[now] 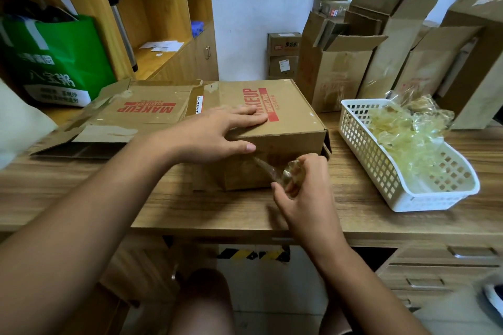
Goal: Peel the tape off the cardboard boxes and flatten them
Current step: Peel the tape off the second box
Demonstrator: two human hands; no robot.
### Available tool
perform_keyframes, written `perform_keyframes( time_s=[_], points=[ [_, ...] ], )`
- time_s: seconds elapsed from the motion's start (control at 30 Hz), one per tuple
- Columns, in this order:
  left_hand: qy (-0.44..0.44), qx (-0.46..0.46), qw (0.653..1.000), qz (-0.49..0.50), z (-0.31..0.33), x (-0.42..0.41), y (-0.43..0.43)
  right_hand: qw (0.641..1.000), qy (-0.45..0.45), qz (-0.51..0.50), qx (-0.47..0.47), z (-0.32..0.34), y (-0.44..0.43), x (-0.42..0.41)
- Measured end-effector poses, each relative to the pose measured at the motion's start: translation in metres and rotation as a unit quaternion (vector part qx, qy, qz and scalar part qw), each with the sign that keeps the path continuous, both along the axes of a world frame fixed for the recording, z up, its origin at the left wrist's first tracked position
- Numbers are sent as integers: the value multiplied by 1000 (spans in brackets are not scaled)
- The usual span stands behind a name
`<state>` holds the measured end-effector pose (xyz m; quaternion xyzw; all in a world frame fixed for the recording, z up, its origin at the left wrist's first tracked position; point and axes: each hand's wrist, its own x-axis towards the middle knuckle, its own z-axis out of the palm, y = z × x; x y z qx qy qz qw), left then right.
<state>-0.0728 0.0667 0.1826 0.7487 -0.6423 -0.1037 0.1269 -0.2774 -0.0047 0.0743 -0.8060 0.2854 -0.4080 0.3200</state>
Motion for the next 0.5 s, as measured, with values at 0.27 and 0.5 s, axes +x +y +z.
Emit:
perform_keyframes(
  time_s=[0.27,0.5],
  points=[
    [-18,-35,999,3,-8,-4,-4,986,61,127,91,-11,48,8],
    [-14,-34,999,10,-8,-4,-1,987,0,108,115,13,22,-9]
  ],
)
